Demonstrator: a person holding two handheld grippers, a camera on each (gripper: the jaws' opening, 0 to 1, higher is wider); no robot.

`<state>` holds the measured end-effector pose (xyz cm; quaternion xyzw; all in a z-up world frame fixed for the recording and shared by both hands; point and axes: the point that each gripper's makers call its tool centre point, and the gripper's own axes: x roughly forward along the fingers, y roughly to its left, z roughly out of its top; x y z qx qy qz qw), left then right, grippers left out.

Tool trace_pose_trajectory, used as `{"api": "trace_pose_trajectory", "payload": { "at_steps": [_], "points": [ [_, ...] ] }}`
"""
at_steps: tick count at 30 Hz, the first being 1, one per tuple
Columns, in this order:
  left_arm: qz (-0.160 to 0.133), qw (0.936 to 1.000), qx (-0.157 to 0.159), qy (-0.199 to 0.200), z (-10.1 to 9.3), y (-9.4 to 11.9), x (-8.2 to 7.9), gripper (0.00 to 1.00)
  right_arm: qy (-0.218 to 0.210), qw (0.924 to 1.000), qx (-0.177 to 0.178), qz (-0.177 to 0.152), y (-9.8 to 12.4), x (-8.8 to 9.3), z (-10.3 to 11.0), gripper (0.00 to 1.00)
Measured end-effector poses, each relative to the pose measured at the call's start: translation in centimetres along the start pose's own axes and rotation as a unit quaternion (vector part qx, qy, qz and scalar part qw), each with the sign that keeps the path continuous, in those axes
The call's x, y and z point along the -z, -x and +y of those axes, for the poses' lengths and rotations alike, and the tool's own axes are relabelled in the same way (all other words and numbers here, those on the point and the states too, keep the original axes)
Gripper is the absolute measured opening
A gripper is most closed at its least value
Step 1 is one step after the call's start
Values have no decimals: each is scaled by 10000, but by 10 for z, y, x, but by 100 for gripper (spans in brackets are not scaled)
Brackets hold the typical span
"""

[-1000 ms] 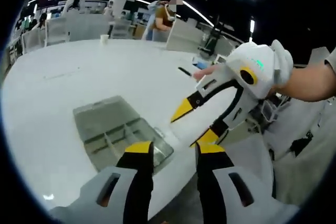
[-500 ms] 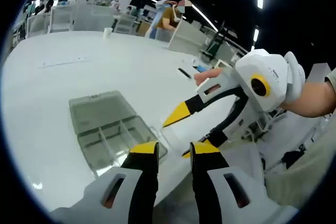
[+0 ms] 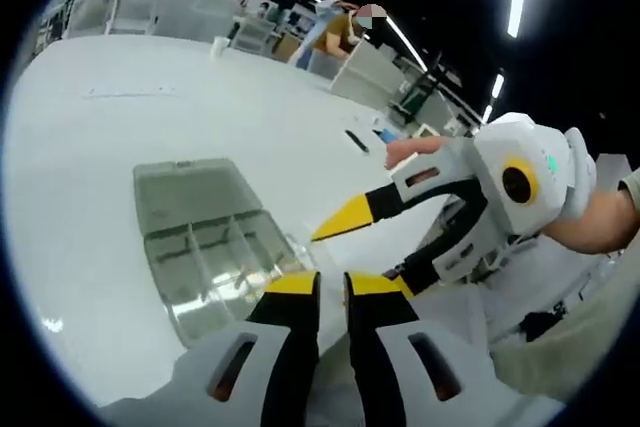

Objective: Insert the divider into the dual guide fixture by aligning both edges with the guide slots and pushing it downward to the bottom, including one-sided entry, uneven engagement, binding, and posture correction.

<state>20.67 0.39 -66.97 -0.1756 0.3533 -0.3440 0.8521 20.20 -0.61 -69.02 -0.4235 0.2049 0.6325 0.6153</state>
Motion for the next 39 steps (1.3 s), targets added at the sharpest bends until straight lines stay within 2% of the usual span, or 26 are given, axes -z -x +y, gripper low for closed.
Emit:
{"api": "trace_pose_trajectory", "payload": {
  "at_steps": [9,23,27,34,36,37,39],
  "points": [
    [31,9999,-83,128,4,-1,3,6,19,10000,44,-9,0,-2,1,28],
    [-19,9987,-2,518,7,-4,5,3,60,9999,59,-114,1,-11,1,28],
    [6,9988,22,497,7,-4,6,1,65,9999,34,-108,0,-12,2,28],
    [-48,9959,110,896,9,-2,7,0,86,9999,51,-87,-2,-13,2,28],
    [-67,9968,195,779,8,-2,6,0,71,9999,74,-3,-3,-11,0,28],
    [-89,9970,140,762,10,-1,5,0,59,9999,102,40,-2,-9,-1,26],
    [-87,9972,121,728,10,0,6,0,-78,9999,81,-19,-2,-11,-3,27]
  ]
}}
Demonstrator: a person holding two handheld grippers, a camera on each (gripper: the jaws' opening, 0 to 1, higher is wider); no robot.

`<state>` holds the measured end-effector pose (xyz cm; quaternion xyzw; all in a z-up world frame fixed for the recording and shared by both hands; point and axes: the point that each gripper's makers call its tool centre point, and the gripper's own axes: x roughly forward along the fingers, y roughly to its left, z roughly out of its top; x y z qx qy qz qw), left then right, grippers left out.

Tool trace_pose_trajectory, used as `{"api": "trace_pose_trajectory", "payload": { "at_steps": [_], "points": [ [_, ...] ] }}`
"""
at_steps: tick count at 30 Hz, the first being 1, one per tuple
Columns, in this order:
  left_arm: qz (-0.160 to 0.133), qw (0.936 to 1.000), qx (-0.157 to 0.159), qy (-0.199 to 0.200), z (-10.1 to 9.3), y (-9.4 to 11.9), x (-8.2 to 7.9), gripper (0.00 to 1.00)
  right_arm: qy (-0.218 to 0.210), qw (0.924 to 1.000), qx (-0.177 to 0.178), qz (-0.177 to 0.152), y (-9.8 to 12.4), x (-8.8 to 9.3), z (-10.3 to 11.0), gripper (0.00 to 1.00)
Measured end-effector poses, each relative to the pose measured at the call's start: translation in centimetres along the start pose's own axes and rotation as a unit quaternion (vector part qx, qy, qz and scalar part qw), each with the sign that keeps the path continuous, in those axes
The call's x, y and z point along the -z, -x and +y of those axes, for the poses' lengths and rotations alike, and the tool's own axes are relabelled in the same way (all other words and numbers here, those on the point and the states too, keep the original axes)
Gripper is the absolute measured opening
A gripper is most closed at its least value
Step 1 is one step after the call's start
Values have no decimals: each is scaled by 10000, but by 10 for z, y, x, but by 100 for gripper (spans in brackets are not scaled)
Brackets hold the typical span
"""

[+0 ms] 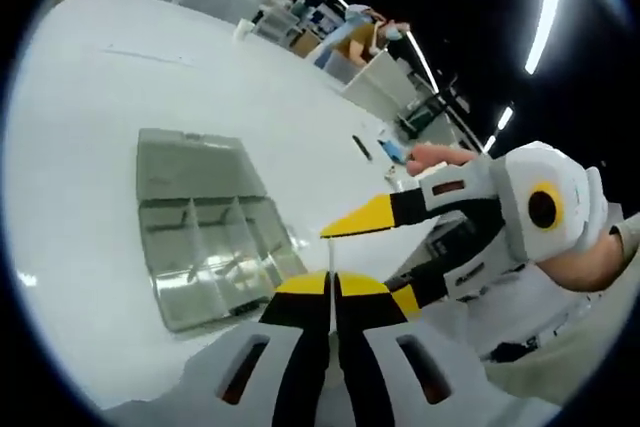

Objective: Insert the divider into the dual guide fixture by aligning both edges with the guide slots and pushing it downward to the bottom, including one-sided entry, uneven engagement, binding, and posture correction.

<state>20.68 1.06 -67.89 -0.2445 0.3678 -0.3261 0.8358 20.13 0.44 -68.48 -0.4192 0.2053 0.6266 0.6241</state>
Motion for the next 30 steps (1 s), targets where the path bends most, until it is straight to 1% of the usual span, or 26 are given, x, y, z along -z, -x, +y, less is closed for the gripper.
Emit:
{"api": "trace_pose_trajectory", "payload": {
  "at_steps": [1,3,10,14,19,21,22,24,26,28,30],
  "points": [
    [-10,10000,4,1,0,1,0,0,51,10000,51,-5,1,0,-3,29],
    [-41,10000,40,4,0,1,-1,0,-5,10000,50,33,1,1,-4,31],
    [-126,9996,159,-203,-5,0,-5,0,-30,10000,31,60,5,6,-12,28],
    [-115,9988,185,-430,-6,-1,-5,0,-92,9998,-135,140,7,12,-11,21],
    [-99,9963,268,-807,-9,1,-3,0,-139,9996,-180,150,10,14,-15,21],
    [-87,9952,294,-932,-10,1,-2,0,-142,9991,-344,199,10,17,-13,20],
    [-81,9947,296,-982,-10,1,-2,0,-120,9992,-345,185,11,16,-14,18],
    [-114,9925,365,-1159,-13,1,-3,0,-130,9987,-461,199,12,17,-13,16],
    [-91,9900,397,-1347,-15,1,-1,0,-109,9985,-488,211,12,16,-15,17],
    [-64,9885,436,-1448,-18,0,0,0,-81,9976,-661,212,12,15,-12,17],
    [-71,9868,480,-1545,-21,0,0,0,-96,9967,-783,178,13,12,-11,15]
  ]
}}
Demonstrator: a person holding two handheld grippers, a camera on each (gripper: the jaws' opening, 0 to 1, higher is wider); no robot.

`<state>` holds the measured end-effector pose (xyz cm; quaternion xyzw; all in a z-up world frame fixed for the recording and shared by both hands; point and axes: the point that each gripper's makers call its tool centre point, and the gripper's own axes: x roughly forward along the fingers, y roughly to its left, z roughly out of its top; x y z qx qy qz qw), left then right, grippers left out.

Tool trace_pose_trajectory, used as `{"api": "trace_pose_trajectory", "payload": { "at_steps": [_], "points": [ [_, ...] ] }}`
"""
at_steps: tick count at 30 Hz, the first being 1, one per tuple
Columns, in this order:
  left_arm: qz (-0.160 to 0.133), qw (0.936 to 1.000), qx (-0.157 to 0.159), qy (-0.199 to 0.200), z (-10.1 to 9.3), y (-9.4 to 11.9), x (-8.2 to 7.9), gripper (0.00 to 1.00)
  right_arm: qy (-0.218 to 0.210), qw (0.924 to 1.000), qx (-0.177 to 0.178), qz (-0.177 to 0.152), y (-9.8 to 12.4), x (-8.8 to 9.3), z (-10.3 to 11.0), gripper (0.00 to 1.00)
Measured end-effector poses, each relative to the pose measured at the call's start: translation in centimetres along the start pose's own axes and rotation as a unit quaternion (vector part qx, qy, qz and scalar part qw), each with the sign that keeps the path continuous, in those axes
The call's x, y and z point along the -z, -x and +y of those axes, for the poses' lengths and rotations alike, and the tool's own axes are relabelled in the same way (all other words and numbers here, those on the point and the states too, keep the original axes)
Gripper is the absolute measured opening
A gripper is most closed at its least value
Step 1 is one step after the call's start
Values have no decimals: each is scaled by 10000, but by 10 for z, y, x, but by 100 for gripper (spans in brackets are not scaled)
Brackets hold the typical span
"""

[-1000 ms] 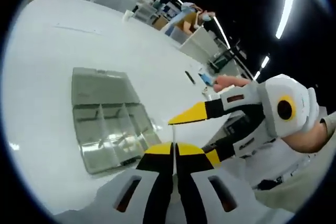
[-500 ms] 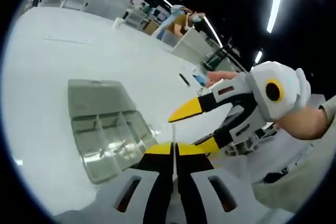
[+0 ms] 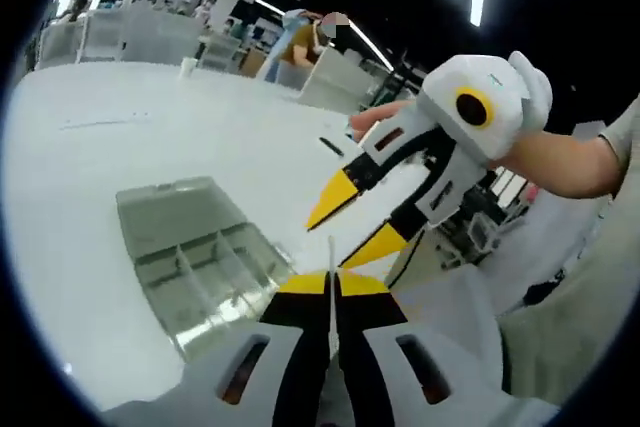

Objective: Insert the divider into the dual guide fixture by aligning both edges with the guide slots and pushing it downward to the bottom, including one-sided entry, uneven engagement, binding, and posture correction.

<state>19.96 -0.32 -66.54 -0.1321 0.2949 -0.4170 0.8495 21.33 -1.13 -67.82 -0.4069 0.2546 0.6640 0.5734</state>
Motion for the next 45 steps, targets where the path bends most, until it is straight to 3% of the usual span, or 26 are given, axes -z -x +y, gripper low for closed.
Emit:
{"api": "trace_pose_trajectory", "payload": {
  "at_steps": [14,34,45],
  "points": [
    [-24,9979,133,-640,-7,1,2,0,5,9970,-775,8,-3,-8,18,5],
    [69,9916,148,-1282,-7,0,10,0,-310,9934,-1107,45,-1,-7,27,0],
    [95,9920,122,-1250,-3,1,12,0,-409,9925,-1154,40,-2,-8,29,0]
  ]
}}
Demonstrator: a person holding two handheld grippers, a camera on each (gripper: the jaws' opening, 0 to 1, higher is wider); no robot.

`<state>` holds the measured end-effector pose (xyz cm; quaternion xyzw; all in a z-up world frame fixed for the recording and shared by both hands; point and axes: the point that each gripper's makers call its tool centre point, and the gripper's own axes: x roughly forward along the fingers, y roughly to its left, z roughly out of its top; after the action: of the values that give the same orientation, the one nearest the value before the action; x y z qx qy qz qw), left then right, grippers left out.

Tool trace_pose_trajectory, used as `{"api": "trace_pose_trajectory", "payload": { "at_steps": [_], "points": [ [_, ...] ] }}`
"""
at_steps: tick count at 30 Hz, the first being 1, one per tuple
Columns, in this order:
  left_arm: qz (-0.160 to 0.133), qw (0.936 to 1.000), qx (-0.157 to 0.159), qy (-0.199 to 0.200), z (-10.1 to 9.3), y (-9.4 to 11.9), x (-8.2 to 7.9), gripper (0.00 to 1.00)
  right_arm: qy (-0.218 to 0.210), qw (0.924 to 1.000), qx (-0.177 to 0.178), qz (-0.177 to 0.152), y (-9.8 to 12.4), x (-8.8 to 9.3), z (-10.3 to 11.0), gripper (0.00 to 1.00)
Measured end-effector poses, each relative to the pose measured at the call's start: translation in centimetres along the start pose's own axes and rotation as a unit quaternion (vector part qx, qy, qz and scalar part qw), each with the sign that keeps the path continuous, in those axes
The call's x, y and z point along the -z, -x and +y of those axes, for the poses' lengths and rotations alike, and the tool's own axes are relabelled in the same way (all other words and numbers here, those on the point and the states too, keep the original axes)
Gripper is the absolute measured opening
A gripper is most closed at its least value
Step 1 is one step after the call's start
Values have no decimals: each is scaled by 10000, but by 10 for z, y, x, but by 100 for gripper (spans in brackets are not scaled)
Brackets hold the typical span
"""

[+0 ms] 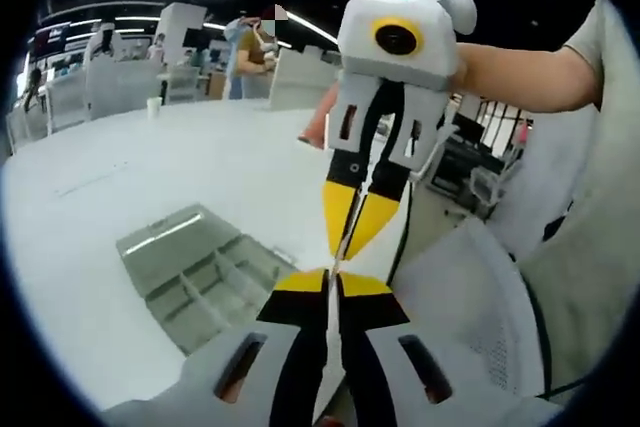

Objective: Insert the divider into the dual guide fixture by aligning both edges with the guide slots and pushing it downward to the bottom, including one-sided entry, uneven engagement, binding, and posture correction.

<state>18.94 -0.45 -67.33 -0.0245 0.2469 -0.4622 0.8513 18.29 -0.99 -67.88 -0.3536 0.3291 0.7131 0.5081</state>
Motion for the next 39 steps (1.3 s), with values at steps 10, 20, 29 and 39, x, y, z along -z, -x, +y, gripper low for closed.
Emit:
{"api": "trace_pose_trajectory", "payload": {
  "at_steps": [10,20,29,39],
  "points": [
    [55,9999,-95,-38,2,-3,0,2,-221,9997,57,112,1,1,-2,0],
    [153,9995,-235,-111,5,-2,2,3,-299,9995,107,91,4,-1,-3,0],
    [335,9990,-248,-167,4,-7,9,3,-378,9993,76,-5,7,-10,-1,0],
    [252,9991,-311,-147,7,-3,5,3,-274,9995,150,2,8,-11,-4,0]
  ]
}}
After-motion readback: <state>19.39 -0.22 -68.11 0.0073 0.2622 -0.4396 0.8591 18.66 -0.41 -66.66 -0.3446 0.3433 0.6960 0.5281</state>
